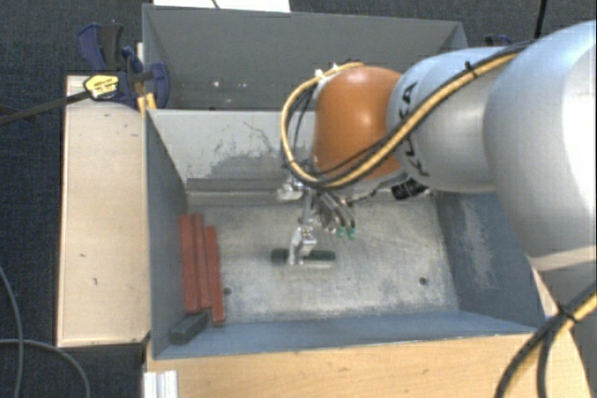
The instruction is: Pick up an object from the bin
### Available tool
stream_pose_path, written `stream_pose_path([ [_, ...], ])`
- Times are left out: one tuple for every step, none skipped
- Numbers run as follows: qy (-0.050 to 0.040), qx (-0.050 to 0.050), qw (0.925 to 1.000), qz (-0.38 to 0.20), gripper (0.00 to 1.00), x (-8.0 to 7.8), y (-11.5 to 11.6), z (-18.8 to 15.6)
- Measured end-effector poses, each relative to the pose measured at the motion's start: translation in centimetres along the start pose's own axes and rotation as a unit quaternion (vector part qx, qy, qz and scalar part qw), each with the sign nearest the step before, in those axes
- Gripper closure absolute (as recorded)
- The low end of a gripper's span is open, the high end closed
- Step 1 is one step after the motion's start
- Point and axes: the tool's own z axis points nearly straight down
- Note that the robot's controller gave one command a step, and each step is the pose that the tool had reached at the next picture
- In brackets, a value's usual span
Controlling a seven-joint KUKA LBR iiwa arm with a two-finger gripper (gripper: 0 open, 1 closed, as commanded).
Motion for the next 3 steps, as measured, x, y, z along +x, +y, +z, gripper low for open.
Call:
stream_pose_path([
  [-0.0077, 0.000, 0.9921, -0.126, 1.00, 2.5, -1.9, 1.8],
  [-0.0077, 0.000, 0.9921, -0.125, 1.00, 2.5, -1.9, 1.8],
  [-0.0059, 0.000, 0.9932, -0.116, 1.00, 0.0, -1.7, -16.6],
])
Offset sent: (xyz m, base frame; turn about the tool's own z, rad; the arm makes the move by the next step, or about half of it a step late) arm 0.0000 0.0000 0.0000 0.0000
